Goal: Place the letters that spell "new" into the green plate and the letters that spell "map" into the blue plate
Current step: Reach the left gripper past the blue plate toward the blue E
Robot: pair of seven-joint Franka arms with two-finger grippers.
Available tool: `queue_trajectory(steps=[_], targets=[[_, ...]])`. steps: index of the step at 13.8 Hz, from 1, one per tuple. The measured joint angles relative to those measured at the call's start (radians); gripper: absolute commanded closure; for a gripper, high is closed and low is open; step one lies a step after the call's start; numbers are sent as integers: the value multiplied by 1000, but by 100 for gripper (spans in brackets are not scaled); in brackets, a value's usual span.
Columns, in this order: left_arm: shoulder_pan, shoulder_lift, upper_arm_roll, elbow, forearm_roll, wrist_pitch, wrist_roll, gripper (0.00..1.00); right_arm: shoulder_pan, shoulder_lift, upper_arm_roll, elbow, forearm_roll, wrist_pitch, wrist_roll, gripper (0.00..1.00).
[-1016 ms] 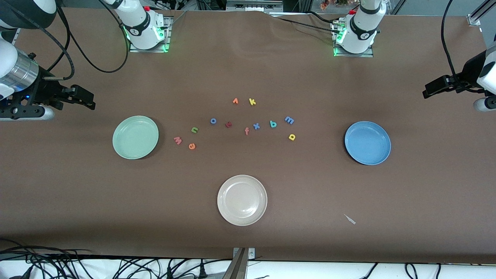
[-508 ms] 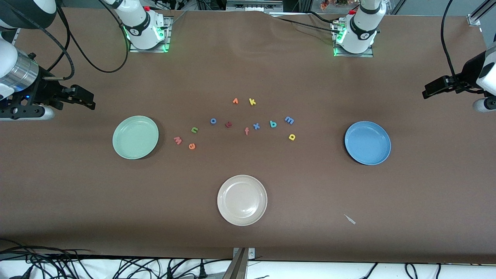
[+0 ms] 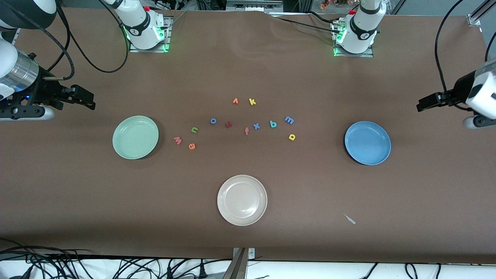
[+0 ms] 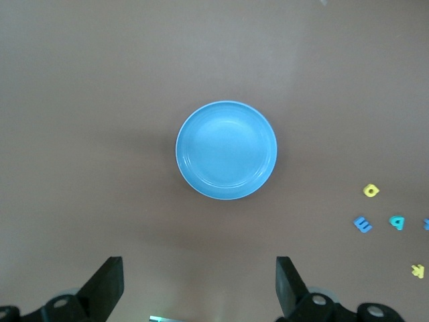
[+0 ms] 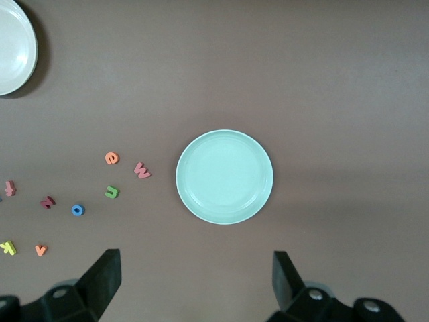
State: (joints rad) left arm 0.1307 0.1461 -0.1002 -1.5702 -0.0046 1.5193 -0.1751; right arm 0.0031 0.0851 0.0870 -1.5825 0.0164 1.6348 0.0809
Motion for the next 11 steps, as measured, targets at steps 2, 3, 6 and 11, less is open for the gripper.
queue_trajectory(steps=[2,3,6,11], targets=[[-4,69,-2,2,7,21,0,0,0,0,0,0,0,0,0,0],[-8,101,-6,3,7,27,0,0,0,0,0,-1,0,0,0,0],[-51,161,-14,4,-17,50,-42,0,0,0,0,-1,0,0,0,0],[-141,182,-106,-48,-48,202,-491,0,0,0,0,-1,0,0,0,0]])
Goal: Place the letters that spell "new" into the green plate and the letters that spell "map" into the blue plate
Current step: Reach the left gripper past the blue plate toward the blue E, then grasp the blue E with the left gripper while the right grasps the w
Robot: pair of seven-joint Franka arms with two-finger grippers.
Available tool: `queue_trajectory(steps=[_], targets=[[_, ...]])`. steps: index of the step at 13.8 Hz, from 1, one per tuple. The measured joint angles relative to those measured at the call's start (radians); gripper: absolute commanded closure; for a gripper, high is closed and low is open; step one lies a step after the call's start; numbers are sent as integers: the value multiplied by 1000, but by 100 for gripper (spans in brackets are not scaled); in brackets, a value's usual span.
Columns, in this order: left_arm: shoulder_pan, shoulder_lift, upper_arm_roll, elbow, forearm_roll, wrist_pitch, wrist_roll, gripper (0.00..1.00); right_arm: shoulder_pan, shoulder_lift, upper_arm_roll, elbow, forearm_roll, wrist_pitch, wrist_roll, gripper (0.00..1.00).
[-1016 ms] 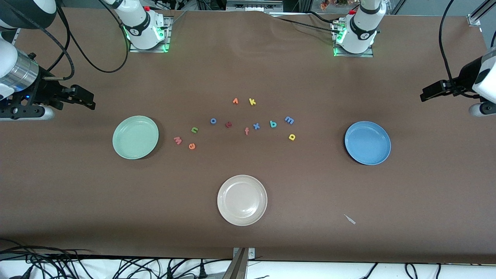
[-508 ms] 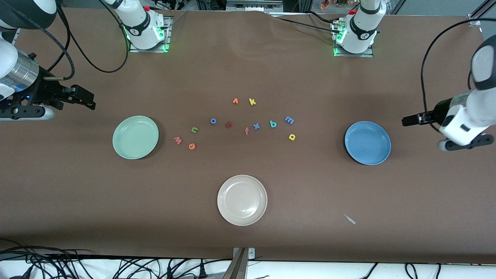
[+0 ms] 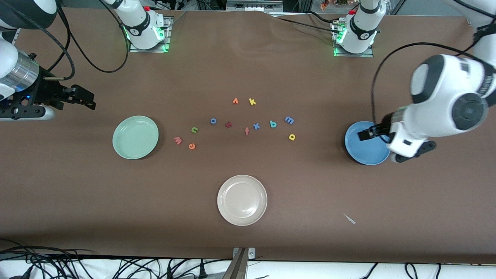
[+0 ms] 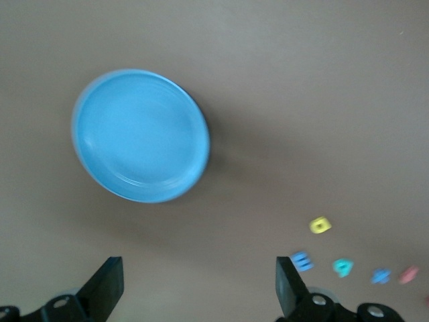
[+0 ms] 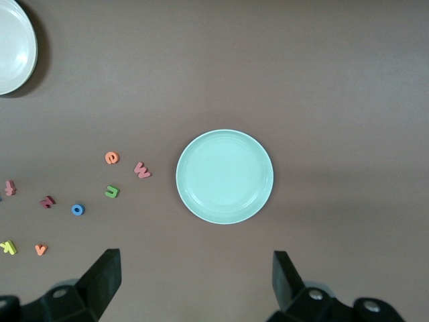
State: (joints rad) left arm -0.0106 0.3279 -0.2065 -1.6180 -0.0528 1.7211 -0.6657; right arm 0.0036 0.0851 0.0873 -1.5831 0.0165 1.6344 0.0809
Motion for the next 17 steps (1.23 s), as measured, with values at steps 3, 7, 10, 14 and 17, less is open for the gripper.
queue_trajectory(steps=[3,7,10,14,17], targets=[[-14,0,-96,-105,0,161,-237,0,0,1,0,-1,0,-1,0,0],[-19,0,-185,-292,1,403,-454,0,3,5,4,-5,0,-3,1,0],[-52,0,-213,-439,40,600,-594,0,21,15,5,-5,0,-1,2,0],[-131,29,-216,-536,216,734,-880,0,47,59,6,-6,2,18,4,0],[-168,101,-217,-538,341,789,-1053,6,79,113,7,-7,2,69,51,0]])
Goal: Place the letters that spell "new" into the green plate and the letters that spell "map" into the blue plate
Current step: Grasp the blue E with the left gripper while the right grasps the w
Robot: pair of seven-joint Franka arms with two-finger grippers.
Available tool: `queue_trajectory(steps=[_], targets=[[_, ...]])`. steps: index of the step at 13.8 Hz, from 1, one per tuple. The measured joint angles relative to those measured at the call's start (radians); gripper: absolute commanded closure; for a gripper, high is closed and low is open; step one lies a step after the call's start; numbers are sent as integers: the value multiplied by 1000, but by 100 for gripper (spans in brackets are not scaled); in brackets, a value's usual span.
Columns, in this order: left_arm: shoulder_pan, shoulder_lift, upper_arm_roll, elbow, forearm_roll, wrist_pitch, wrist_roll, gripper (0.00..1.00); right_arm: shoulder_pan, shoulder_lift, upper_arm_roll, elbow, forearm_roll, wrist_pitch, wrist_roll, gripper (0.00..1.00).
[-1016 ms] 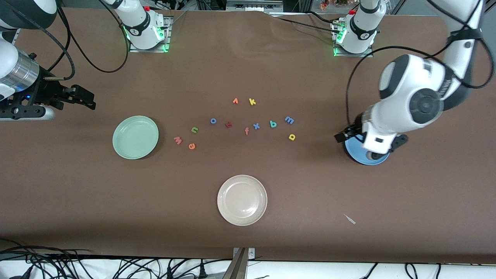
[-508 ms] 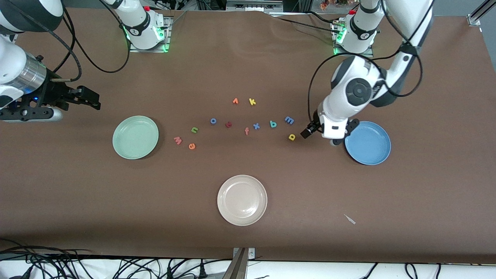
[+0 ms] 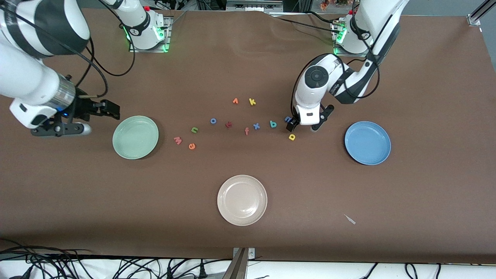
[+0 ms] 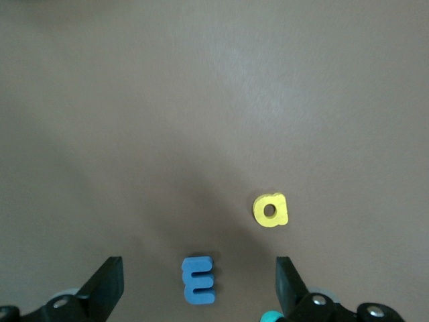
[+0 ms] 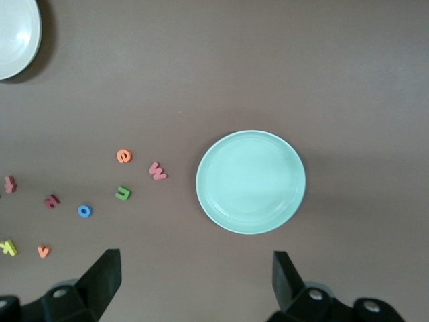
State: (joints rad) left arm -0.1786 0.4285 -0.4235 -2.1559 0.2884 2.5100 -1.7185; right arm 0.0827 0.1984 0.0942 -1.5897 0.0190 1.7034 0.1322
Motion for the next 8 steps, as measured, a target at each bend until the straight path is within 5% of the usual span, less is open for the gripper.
queue_trajectory(steps=[4,8], targets=[[-10,67,0,6,30,46,-49,13,27,32,6,-48,0,108,64,0],[-12,79,-2,8,30,46,-50,23,29,30,56,-255,0,369,117,0]])
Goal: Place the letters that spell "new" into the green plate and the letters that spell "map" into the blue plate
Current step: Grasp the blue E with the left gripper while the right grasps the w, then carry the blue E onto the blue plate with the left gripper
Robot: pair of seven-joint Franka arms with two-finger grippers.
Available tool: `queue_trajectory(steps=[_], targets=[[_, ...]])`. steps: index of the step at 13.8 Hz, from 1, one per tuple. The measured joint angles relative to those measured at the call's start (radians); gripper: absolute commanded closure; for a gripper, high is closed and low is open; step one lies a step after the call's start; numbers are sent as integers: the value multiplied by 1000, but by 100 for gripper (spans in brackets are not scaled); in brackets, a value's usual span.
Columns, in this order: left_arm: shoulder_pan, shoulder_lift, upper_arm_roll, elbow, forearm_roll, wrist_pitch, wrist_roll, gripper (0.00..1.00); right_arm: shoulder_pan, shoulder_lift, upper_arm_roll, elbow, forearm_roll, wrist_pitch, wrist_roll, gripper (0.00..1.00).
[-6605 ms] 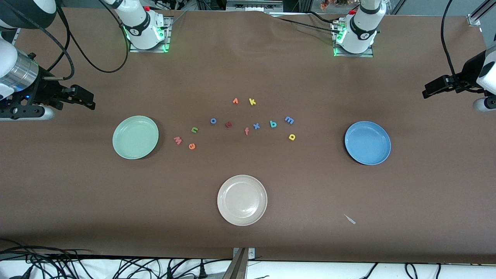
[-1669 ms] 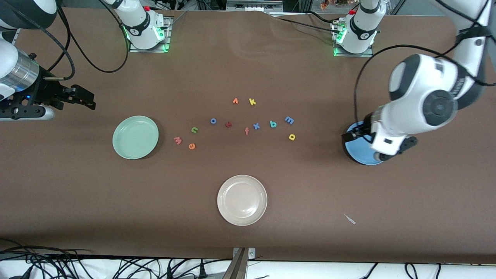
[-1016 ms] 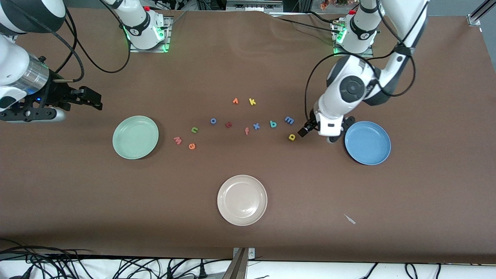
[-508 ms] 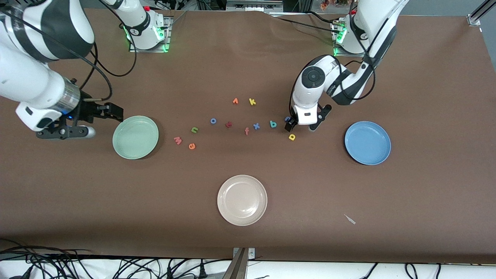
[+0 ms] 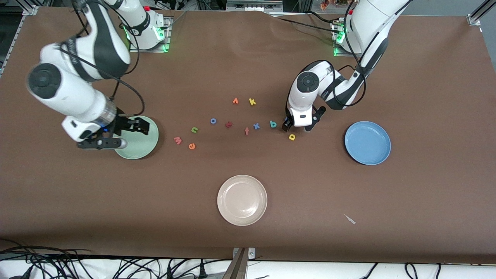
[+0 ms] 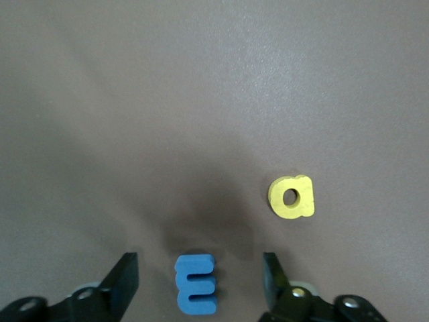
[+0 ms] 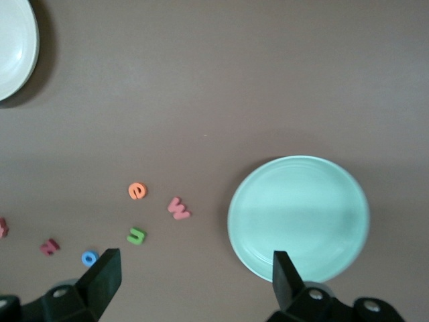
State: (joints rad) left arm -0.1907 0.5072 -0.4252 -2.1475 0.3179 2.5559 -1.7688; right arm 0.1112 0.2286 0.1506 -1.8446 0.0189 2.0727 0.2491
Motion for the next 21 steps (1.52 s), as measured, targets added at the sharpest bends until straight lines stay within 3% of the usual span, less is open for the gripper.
queue_trajectory(steps=[3,5,10,11,16,19,21], targets=[[-17,8,-6,0,0,0,-7,27,2,1,38,-99,0,101,167,0],[-25,14,-6,1,0,0,-12,36,2,10,55,-143,0,143,319,0],[-26,19,-6,8,0,4,-12,96,55,96,76,-198,-2,264,602,0],[-26,19,-6,9,0,3,-12,100,59,124,75,-202,-2,296,625,0],[-24,19,-5,18,0,-26,-5,100,120,270,-20,-203,-3,445,638,0],[-12,20,-3,133,-11,-295,127,100,167,294,-60,-203,-4,459,638,2],[12,19,-1,242,-45,-488,310,100,174,294,-64,-202,-4,461,639,11]])
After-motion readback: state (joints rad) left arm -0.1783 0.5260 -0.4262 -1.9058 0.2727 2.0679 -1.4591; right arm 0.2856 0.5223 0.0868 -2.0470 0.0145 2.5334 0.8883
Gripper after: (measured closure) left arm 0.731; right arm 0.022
